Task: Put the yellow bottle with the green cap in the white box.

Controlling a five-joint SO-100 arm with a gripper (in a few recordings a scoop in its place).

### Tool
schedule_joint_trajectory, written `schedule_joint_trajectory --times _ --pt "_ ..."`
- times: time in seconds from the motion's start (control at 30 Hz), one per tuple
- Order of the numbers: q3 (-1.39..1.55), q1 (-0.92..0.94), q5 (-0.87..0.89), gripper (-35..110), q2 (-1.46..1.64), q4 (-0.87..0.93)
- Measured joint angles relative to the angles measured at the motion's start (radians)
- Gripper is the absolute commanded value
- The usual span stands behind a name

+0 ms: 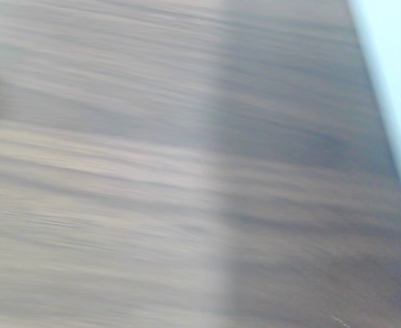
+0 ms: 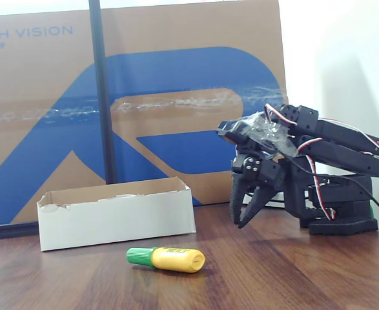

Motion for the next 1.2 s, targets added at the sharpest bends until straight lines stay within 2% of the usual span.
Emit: schedule_joint_trajectory --times 0.33,0.87,1.2 --pt "-0.146 -0.018 0.012 0 -0.196 -0.043" --pt "-0.618 -0.017 -0.002 0 -0.653 -0.095" --pt "-0.649 -0.058 -0.021 0 -0.927 -0.307"
